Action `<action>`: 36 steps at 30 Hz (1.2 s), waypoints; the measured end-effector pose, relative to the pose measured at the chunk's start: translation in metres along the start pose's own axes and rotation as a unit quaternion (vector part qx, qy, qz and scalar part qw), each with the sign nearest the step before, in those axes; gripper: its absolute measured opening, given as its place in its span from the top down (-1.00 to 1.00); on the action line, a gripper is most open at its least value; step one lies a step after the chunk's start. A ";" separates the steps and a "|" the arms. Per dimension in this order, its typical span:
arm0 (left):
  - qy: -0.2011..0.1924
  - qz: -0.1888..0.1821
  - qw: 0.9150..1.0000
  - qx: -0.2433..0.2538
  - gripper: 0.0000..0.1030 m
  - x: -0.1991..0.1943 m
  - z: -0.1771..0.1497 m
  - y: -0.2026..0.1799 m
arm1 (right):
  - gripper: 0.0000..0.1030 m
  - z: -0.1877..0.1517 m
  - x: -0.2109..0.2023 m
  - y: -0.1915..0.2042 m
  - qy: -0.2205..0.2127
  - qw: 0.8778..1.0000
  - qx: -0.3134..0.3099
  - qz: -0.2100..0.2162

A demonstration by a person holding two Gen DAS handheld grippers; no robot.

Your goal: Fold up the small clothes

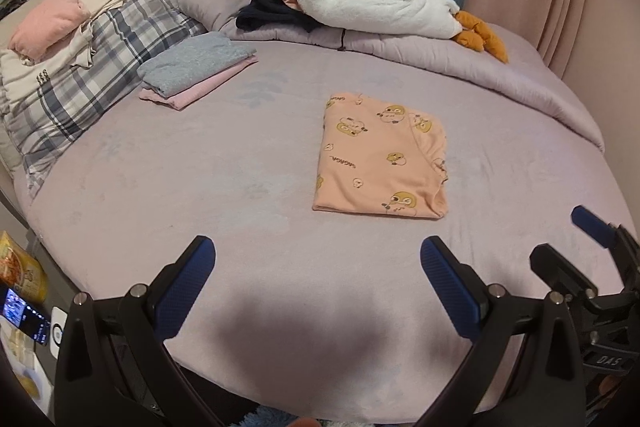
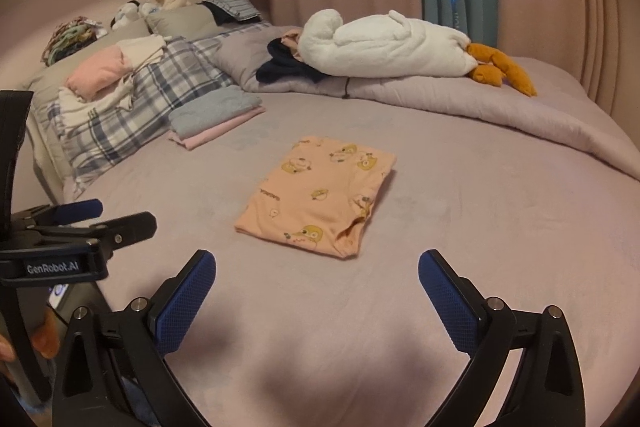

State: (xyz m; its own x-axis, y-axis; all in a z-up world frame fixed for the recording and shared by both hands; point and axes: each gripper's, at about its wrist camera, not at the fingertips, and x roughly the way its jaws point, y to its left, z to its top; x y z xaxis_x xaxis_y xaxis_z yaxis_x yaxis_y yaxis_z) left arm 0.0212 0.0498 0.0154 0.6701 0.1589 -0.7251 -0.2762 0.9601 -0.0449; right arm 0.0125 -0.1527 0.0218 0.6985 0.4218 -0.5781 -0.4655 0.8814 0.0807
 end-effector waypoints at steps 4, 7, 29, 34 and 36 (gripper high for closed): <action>0.000 0.002 1.000 0.003 -0.99 0.000 0.001 0.001 | -0.98 0.005 0.001 -0.001 0.000 1.000 -0.002 -0.001; -0.001 0.008 1.000 0.000 -0.99 0.003 0.003 0.005 | -0.98 0.007 0.004 -0.002 0.000 1.000 -0.001 -0.004; -0.001 0.023 1.000 0.005 -0.99 0.022 0.017 0.006 | -0.98 0.017 0.020 -0.012 0.011 1.000 0.016 0.000; -0.002 0.024 1.000 0.005 -0.99 0.021 0.016 0.006 | -0.98 0.018 0.021 -0.012 0.011 1.000 0.014 0.003; -0.002 0.023 1.000 0.007 -0.99 0.021 0.015 0.005 | -0.98 0.019 0.020 -0.012 0.010 1.000 0.013 0.003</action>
State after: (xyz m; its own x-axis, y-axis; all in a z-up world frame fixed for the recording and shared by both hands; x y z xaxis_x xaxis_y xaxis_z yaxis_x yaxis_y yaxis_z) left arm 0.0444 0.0614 0.0107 0.6598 0.2040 -0.7232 -0.2972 0.9548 -0.0018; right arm 0.0423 -0.1504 0.0241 0.6839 0.4233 -0.5942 -0.4553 0.8840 0.1058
